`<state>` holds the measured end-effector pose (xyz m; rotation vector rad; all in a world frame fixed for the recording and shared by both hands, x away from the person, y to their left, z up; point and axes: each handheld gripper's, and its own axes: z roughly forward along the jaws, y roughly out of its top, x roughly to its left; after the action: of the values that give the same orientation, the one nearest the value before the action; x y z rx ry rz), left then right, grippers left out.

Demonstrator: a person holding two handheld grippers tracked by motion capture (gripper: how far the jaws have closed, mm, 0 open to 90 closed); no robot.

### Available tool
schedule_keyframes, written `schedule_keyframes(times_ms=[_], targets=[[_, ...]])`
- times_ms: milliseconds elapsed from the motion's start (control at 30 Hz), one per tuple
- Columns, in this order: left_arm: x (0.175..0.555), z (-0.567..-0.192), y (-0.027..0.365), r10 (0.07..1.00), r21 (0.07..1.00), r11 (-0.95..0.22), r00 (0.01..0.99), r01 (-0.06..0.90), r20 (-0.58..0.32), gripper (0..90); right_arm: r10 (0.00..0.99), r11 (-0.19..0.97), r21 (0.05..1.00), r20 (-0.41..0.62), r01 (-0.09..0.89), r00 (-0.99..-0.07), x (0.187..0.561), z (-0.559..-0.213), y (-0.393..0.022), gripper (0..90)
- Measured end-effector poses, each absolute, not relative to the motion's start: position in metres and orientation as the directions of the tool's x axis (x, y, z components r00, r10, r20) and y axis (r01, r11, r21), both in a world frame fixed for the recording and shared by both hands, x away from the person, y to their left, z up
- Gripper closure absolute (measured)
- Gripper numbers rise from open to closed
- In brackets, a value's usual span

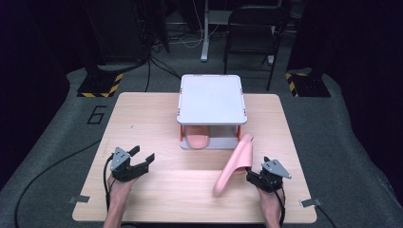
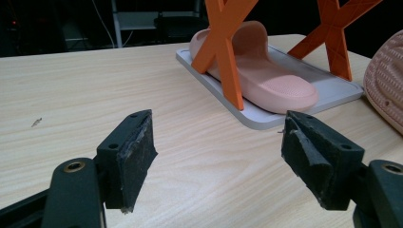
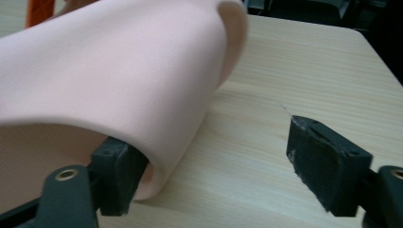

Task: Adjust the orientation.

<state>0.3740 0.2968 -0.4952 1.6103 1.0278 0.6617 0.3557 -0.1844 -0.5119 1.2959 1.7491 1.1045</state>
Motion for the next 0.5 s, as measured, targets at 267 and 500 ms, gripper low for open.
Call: schedule_keyframes(times_ms=[267,500], targets=[[0.374,-0.496,0.298,0.877,0.955,-0.061,0.473,0.290,-0.088,26.9,0.943,0.056,0.924,0.075,0.378,-0.323,0.360,-0.510,-0.208,76.1],[0.374,-0.496,0.297,0.875,0.954,-0.062,0.476,0.294,-0.090,27.2,0.942,0.151,0.941,-0.044,0.304,-0.332,0.352,-0.491,-0.219,78.2]])
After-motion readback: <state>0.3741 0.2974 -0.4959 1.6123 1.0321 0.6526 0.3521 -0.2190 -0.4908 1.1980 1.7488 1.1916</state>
